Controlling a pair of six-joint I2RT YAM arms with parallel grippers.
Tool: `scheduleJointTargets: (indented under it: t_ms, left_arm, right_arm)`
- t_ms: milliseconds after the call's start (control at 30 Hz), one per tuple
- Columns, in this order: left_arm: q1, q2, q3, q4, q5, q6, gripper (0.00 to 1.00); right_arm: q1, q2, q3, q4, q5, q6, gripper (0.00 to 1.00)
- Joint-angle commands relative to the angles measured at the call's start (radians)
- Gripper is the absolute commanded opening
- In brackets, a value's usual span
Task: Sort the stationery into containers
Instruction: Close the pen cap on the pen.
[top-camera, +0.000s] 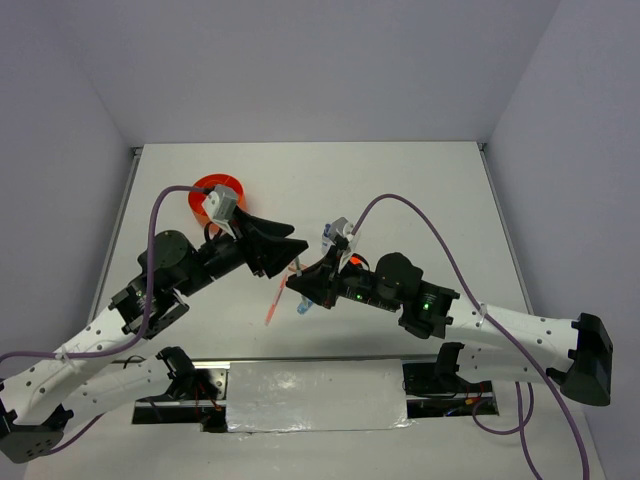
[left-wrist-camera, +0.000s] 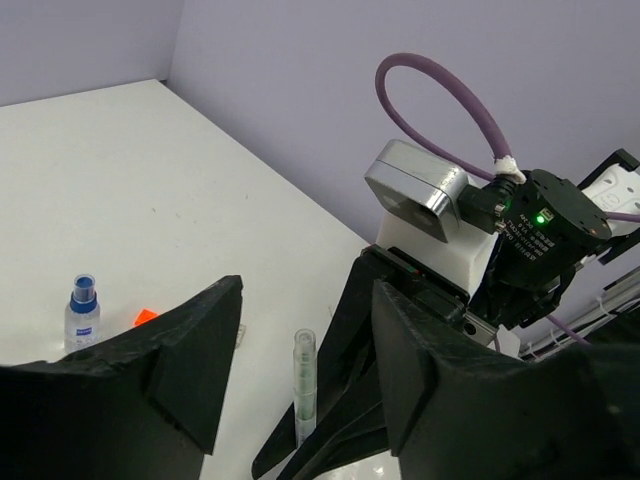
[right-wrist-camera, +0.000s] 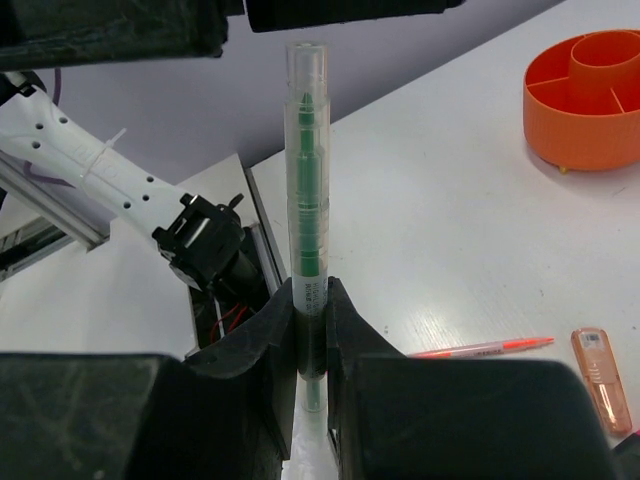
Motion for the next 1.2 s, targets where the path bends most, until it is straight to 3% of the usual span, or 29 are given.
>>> scheduleJointTargets:
  t_ms: [0,200,367,400,433,533,733,833,933,1033,1100,1167]
  left_arm:
    - [-0.004,-0.005,-0.008,0.042,0.018,0.022,0.65]
    - [-0.004,0.000,-0.043,0.074,0.059,0.008,0.51]
    - [-0.004,0.003,-0.057,0.076,0.061,0.004,0.52]
    - [-0.004,0.004,-0.058,0.077,0.062,0.005,0.49]
    - [-0.004,0.003,-0.061,0.080,0.063,0.005,0.36]
    - [-0.004,0.001,-0.058,0.073,0.050,0.002,0.18]
    - [-0.004,-0.003,-0.051,0.077,0.050,0.008,0.22]
    - [-0.004,-0.005,-0.051,0.077,0.055,0.010,0.00]
    - [-0.004,-0.003,-0.051,0.073,0.052,0.008,0.02]
    - [-0.004,-0.003,-0.055,0.077,0.058,0.008,0.30]
    - [-0.004,-0.009,-0.061,0.088,0.061,0.007,0.40]
    - [-0.004,-0.014,-0.061,0.090,0.056,0.004,0.44]
  right_arm:
    - [0.004,-0.024,0.049,-0.005,0.018,-0.012,0.00]
    - [0.004,-0.028,0.058,-0.015,0.044,-0.009,0.00]
    - [0.006,-0.027,0.075,-0.023,0.040,-0.012,0.00]
    - [0.006,-0.027,0.076,-0.023,0.040,-0.012,0.00]
    - [0.004,-0.027,0.078,-0.023,0.040,-0.015,0.00]
    - [0.004,-0.025,0.078,-0.022,0.038,-0.010,0.00]
    - [0.004,-0.012,0.069,-0.020,0.026,-0.009,0.00]
    - [0.004,-0.015,0.064,-0.012,0.023,-0.006,0.00]
    - [0.004,-0.016,0.067,-0.015,0.023,-0.007,0.00]
    - [0.006,-0.019,0.072,-0.025,0.021,-0.009,0.00]
    - [0.003,-0.022,0.067,-0.025,0.026,-0.009,0.00]
    - [0.004,-0.025,0.066,-0.023,0.026,-0.009,0.00]
